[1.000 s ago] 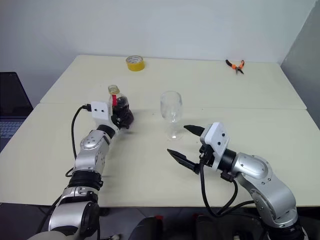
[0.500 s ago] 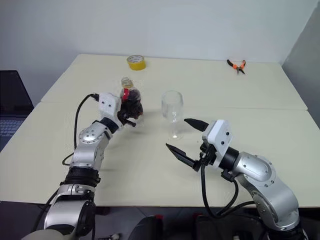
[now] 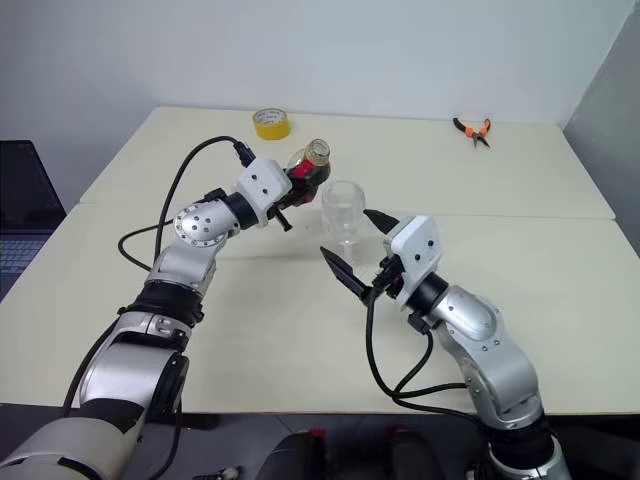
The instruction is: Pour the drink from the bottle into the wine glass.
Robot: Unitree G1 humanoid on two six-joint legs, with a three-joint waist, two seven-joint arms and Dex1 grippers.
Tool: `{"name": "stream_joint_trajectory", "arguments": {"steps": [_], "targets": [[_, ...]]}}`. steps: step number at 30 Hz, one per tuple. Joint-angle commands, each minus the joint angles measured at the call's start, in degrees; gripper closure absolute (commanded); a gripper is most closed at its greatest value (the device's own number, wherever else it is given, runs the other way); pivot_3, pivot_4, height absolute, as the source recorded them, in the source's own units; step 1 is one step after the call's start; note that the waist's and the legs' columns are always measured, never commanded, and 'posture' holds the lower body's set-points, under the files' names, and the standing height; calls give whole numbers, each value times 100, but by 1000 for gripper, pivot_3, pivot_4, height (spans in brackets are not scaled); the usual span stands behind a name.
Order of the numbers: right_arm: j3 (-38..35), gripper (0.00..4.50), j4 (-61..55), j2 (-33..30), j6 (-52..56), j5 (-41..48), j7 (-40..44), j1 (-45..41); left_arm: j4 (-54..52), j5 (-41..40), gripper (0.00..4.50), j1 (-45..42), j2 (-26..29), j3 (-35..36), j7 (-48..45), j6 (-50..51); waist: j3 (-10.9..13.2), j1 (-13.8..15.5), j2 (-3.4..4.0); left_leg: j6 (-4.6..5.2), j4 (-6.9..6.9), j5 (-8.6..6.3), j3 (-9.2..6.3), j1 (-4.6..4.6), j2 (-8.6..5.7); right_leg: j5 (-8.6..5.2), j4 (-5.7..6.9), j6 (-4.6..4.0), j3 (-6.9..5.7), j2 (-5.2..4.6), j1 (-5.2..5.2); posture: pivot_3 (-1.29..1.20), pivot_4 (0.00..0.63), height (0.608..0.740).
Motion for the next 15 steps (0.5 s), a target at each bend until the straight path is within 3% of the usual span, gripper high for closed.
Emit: {"name": "stream_joint_trajectory", "arguments": {"steps": [1, 15], "targets": [[8, 0, 13, 115, -282, -154, -95, -144, 204, 118, 3814, -401, 174, 52, 166, -636, 0, 2, 0, 0, 1, 0, 1, -9, 0, 0, 3, 0, 1, 0, -10, 0, 150, 740], [-99, 0, 360, 258, -262, -428, -277, -292, 1164, 1373, 3817, -906, 609, -468, 1076, -2285, 0, 3, 0, -6, 16, 7, 1, -63, -2, 1, 36, -1, -2, -1, -71, 0, 150, 740]]}}
